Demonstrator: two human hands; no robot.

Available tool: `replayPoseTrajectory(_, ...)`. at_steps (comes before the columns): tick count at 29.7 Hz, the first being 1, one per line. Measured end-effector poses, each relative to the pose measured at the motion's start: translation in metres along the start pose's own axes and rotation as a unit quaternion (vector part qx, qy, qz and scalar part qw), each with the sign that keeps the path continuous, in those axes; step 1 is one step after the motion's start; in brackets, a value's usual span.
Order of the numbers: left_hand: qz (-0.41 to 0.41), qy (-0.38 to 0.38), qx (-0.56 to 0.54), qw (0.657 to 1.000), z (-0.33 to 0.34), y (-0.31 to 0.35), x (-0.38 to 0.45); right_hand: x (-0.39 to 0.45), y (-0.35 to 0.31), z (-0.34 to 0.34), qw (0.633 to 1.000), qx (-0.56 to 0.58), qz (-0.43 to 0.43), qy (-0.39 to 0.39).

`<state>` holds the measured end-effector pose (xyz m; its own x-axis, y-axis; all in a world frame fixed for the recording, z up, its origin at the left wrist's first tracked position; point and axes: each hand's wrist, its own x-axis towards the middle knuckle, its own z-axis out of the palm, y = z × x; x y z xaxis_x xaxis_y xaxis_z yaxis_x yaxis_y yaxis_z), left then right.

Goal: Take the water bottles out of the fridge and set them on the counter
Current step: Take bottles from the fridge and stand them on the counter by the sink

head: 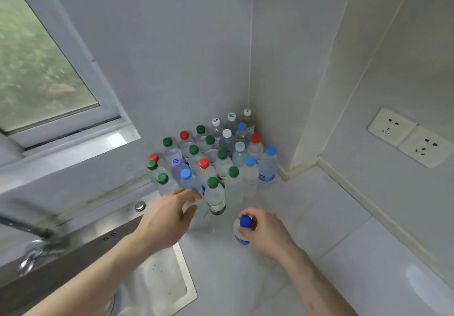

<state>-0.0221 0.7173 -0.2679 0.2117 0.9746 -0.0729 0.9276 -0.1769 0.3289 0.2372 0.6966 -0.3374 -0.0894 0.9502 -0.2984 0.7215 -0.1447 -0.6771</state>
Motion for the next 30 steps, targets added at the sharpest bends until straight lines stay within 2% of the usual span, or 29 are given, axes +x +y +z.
replayPoseTrajectory(2, -0.055, 0.012, -0.018, 0.998, 0.003, -0.030, -0.031, 0.006, -0.014, 0.020, 0.999, -0.011, -0.022, -0.030)
replayPoseTrajectory(5, -0.096, 0.026, -0.024, 0.995, 0.004, -0.058, -0.060, 0.015, -0.030, 0.043, 0.998, -0.014, -0.040, -0.055)
replayPoseTrajectory(9, -0.118, 0.044, -0.036, 0.991, 0.002, -0.071, -0.083, 0.026, -0.046, 0.070, 0.995, -0.020, -0.049, -0.085)
replayPoseTrajectory(16, -0.164, 0.033, -0.049, 0.985, 0.007, -0.081, -0.108, 0.041, -0.068, 0.107, 0.992, -0.023, -0.054, -0.112)
replayPoseTrajectory(22, -0.175, 0.024, -0.057, 0.983, 0.009, -0.074, -0.110, 0.048, -0.080, 0.124, 0.992, -0.031, -0.057, -0.111)
replayPoseTrajectory(30, -0.150, 0.015, -0.067, 0.986, 0.013, -0.069, -0.106, 0.042, -0.087, 0.131, 0.994, -0.011, -0.034, -0.103)
